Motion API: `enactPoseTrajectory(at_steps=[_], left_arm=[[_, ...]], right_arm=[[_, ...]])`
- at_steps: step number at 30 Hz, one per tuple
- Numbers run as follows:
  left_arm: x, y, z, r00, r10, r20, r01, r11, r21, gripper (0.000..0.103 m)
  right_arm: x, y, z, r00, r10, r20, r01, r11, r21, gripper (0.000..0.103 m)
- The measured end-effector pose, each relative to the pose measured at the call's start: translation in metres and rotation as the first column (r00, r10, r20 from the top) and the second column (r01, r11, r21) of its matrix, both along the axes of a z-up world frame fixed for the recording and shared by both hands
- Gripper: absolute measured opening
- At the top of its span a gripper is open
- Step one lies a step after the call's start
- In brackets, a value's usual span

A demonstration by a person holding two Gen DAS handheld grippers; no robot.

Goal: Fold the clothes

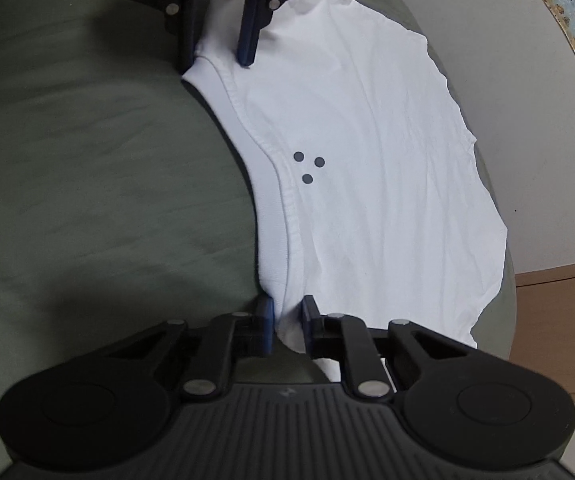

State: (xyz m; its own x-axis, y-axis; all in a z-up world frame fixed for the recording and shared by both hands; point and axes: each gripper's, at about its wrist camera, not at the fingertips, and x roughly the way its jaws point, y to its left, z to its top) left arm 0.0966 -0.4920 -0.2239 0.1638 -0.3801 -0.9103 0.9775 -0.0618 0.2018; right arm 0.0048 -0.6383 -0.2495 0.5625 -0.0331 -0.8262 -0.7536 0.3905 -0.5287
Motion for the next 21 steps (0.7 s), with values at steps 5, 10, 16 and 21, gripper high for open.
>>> enactPoseTrajectory(at_steps=[5, 10, 16, 21], left_arm=[[-0.005, 0.009, 0.016, 0.999, -0.035, -0.004, 0.035, 0.999, -0.009, 0.009], [-0.017, 0.017, 0.014, 0.996, -0.083, -0.034, 0.084, 0.996, 0.030, 0.006], [-0.025, 0.022, 0.003, 0.997, -0.076, -0.021, 0.076, 0.997, 0.029, 0.008], [-0.028, 0.032, 0.016, 0.998, -0.054, 0.026, 0.055, 0.997, -0.049, 0.046]], right_arm=[[-0.006, -0.004, 0.016, 1.000, -0.018, -0.005, 0.018, 1.000, 0.024, 0.012], [-0.013, -0.003, 0.027, 1.000, -0.019, -0.023, 0.020, 0.999, 0.041, 0.011], [-0.020, 0.003, 0.011, 0.999, -0.026, -0.024, 0.026, 0.999, 0.032, 0.012], [-0.029, 0.004, 0.011, 0.999, -0.026, -0.041, 0.027, 1.000, 0.013, 0.030]])
